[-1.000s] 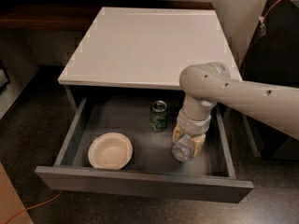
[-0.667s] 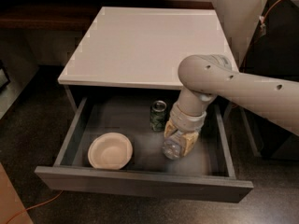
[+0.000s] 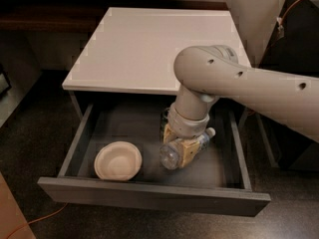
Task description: Pick blue plastic bottle from top drawer and place on counter
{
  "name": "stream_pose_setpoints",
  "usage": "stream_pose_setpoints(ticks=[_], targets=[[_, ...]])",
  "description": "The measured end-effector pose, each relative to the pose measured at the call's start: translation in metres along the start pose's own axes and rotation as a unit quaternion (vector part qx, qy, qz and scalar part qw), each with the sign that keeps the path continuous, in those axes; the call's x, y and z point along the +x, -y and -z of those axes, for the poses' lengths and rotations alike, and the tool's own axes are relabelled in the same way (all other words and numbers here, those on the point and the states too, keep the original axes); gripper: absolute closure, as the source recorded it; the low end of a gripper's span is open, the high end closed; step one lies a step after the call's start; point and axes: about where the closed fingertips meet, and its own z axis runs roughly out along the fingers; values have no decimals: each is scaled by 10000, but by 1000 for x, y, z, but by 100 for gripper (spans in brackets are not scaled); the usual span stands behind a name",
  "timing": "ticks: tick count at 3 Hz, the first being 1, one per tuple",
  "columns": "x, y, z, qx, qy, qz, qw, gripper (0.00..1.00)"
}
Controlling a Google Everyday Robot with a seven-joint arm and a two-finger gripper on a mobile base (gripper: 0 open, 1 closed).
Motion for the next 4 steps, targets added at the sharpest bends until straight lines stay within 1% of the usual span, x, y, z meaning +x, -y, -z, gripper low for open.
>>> stream_pose_setpoints(ticks=[1,2,3,4], targets=[[-14,-1,29,157,-185,-549,9982,100],[-23,5,72,419,-540,-990,9927,100],[-20,22,101,640,-719,-1053,9898,100],[-14,50,118,814,-779,-941,9892,100]])
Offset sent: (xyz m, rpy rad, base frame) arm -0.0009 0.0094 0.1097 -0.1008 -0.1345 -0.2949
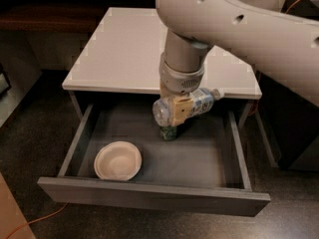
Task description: Pick blue plastic bottle from top drawer and place on counter
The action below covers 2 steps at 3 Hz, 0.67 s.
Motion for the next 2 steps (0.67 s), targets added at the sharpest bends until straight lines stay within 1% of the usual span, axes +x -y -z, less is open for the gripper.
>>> stream_pose_setpoints(ticks=[1,2], targets=[[9,35,7,87,-118,95,9998,100],[20,76,10,145,-156,135,9997,100]])
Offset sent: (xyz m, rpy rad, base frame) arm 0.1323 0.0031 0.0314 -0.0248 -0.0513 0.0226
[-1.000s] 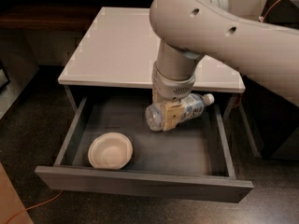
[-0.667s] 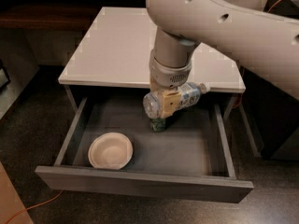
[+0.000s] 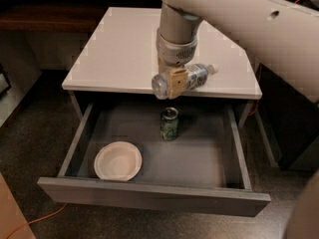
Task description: Pick blue plastic bottle from top drawer and place on counter
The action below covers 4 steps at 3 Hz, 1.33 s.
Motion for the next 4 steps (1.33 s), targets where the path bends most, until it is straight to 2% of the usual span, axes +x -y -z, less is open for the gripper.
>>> stream_pose_setpoints(ticks=[1,2,4], targets=[[19,49,-8,39,56,-13,10000,99],[31,80,-18,64,124,-47,9999,77],[31,91,-20,183,154,-69,9997,31]])
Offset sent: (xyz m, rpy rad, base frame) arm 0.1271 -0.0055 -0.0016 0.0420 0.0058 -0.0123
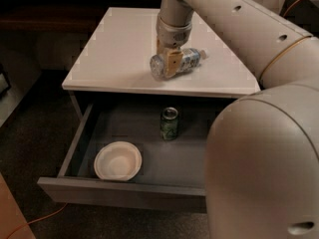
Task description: Pick blue plastic bottle from top drawer and place on counter
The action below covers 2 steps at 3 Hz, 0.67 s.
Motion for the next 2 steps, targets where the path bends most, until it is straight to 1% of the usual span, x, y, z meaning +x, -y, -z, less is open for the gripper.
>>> stream_pose_setpoints(ticks=[1,2], targets=[[-1,2,-4,18,10,6,10000,1],[-1,3,-5,21,12,7,10000,0]])
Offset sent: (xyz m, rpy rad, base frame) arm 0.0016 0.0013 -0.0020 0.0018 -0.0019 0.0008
